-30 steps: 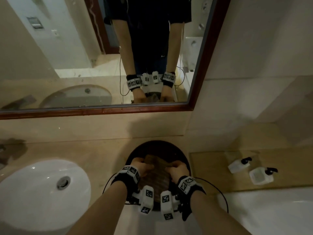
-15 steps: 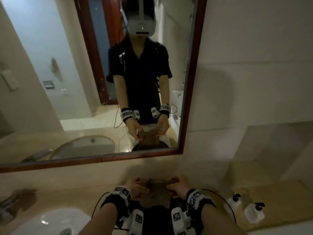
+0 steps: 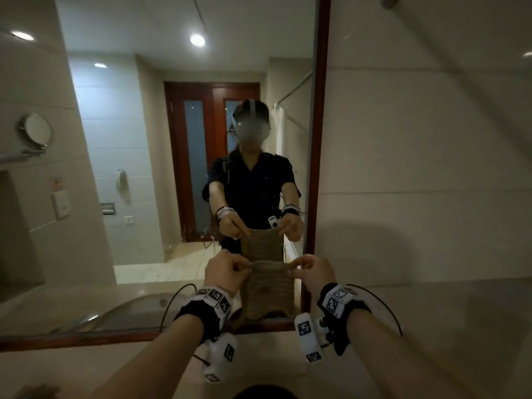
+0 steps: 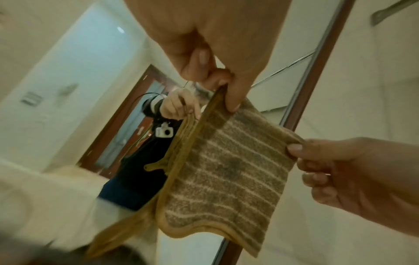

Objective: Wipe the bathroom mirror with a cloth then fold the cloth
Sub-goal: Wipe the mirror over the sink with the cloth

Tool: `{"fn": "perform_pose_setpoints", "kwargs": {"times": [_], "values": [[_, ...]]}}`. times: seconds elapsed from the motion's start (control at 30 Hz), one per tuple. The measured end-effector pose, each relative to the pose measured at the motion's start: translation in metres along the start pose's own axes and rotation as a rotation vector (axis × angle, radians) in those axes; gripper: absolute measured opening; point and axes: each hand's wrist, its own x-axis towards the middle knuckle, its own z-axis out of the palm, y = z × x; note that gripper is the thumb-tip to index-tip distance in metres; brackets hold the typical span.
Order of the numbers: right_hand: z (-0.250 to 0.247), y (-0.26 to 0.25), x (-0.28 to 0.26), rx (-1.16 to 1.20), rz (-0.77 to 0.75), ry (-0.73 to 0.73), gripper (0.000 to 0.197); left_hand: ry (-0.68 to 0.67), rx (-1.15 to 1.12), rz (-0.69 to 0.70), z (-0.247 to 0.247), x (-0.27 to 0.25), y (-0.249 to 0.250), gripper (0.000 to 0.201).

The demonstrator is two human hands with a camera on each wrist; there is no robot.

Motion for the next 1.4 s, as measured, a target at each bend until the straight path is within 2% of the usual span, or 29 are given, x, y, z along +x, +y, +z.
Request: {"fn": "perform_pose_setpoints", "kwargs": {"times": [0.13, 0.23, 0.37, 0.5, 0.63, 0.73, 0.8, 0.9, 1.0, 1.1, 1.27, 1.4], "values": [[-0.040, -0.062, 0.036, 0.034, -0.215, 0.175, 0.011, 0.269, -0.003, 0.155, -0.036, 0.044, 0.062, 0.006], [-0.072, -0.113, 0.066, 0.170, -0.238, 0.266, 0.005, 0.437, -0.105, 0.194, -0.063, 0.080, 0.116, 0.008], [-0.108, -0.171, 0.094, 0.251, -0.333, 0.383, 0.007, 0.557, -0.241, 0.256, -0.091, 0.120, 0.167, 0.014], [-0.129, -0.205, 0.117, 0.233, -0.390, 0.433, 0.009, 0.643, -0.287, 0.295, -0.108, 0.150, 0.195, 0.012], [-0.133, -0.223, 0.138, 0.239, -0.431, 0.512, 0.010, 0.644, -0.212, 0.356, -0.102, 0.166, 0.206, 0.013], [-0.126, -0.219, 0.150, 0.206, -0.416, 0.520, 0.012, 0.615, -0.186, 0.456, -0.080, 0.167, 0.198, 0.033], [-0.123, -0.212, 0.156, 0.213, -0.395, 0.521, 0.014, 0.525, -0.139, 0.581, -0.063, 0.166, 0.188, 0.046], [-0.126, -0.208, 0.158, 0.150, -0.390, 0.523, 0.018, 0.422, 0.156, 0.751, -0.046, 0.170, 0.176, 0.062], [-0.138, -0.210, 0.163, 0.141, -0.375, 0.525, 0.042, 0.415, 0.537, 0.738, -0.042, 0.186, 0.172, 0.068], [-0.148, -0.212, 0.166, 0.141, -0.355, 0.505, 0.058, 0.460, 0.651, 0.691, -0.048, 0.208, 0.178, 0.067], [-0.155, -0.201, 0.174, -0.090, -0.393, 0.448, 0.055, 0.539, 0.697, 0.687, -0.046, 0.217, 0.188, 0.066], [-0.155, -0.200, 0.174, -0.205, -0.402, 0.460, 0.053, 0.469, 0.783, 0.794, -0.008, 0.187, 0.145, 0.066]]}}
